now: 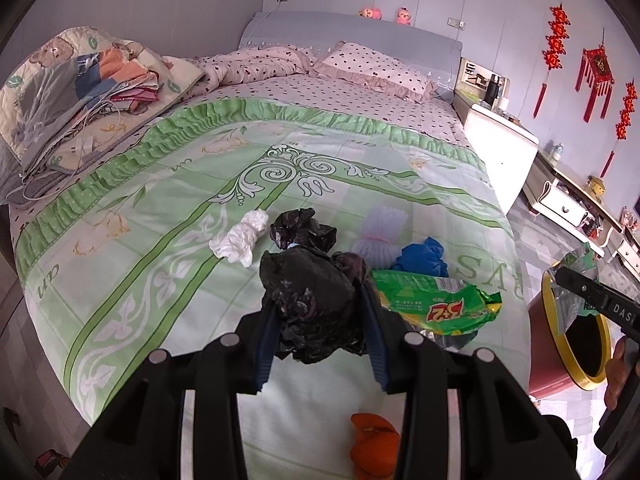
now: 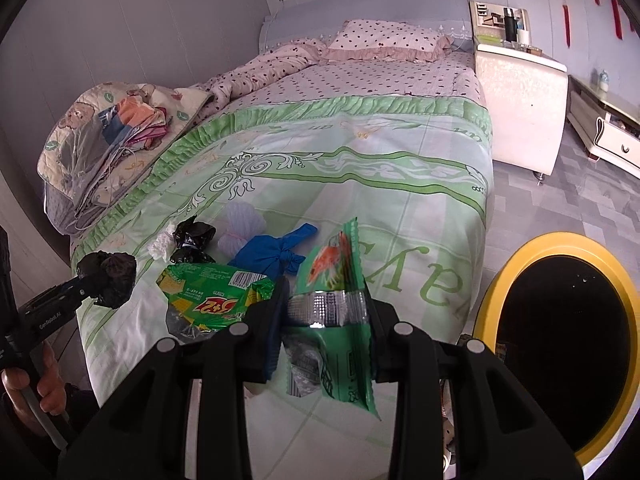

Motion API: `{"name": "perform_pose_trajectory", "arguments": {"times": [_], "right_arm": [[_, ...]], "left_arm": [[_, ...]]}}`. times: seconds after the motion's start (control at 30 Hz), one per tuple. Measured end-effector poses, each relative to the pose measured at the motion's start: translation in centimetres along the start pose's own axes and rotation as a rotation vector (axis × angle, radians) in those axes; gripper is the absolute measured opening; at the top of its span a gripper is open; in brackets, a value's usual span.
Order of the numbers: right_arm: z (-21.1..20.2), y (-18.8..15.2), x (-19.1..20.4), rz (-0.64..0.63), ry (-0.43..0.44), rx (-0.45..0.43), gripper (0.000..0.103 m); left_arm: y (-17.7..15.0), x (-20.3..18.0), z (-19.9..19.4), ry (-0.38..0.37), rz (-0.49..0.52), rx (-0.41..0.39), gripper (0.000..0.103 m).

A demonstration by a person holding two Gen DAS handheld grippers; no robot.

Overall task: Collect trash
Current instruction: 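Carry the black bag and green snack bag over the bin with both tools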

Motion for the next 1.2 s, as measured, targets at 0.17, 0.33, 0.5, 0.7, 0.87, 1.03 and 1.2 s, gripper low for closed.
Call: {"name": "perform_pose_trajectory", "arguments": {"times": [0.17,0.33,0.5,0.7,0.87,1.03,1.2], "right_arm": [[-1.9,0.6,-1.6,0.019,-0.005,-0.024,0.031],[-3.6,1.3,-3.5,0.025,-0.028,-0.054,0.031],[-4.9,1.9,-5.7,0.047,-0.057,-0.071,0.031],[-6.0,2.3,-9.0,0.069,-0.094,-0.086,0.031],[-6.6,2.6,-11.6,0.09,-0.121,-0.093,0.031],[-7.2,2.9,-14.4,0.111,-0.152,-0.099,0.031],[-7.5,2.9,-17.1,0.131,-0.179,-0.1,0.031]], "left_arm": [[0.9,-2.2,-0.7,-0.021,0.025,-0.015,0.036],[1.6,-4.8,-0.6,-0.052,0.041,-0.014,0.037],[2.3,-7.8,0.0,-0.09,0.06,-0.011,0.036],[3.0,-12.0,1.0,-0.132,0.108,-0.004,0.036],[3.4,-15.3,2.2,-0.17,0.134,0.012,0.036],[3.4,-18.8,3.5,-0.21,0.166,0.03,0.036],[3.2,-22.3,4.9,-0.251,0.202,0.048,0.036]]}}
Point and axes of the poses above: each gripper's, at about its wrist camera, not at the fingertips, and z roughly the way its jaws point, x to its left, y to its top, the point moved 9 cm from there along z, roughly the way its jaws point, and after that the axes turned 10 degrees about -y, right-handed, at the moved point
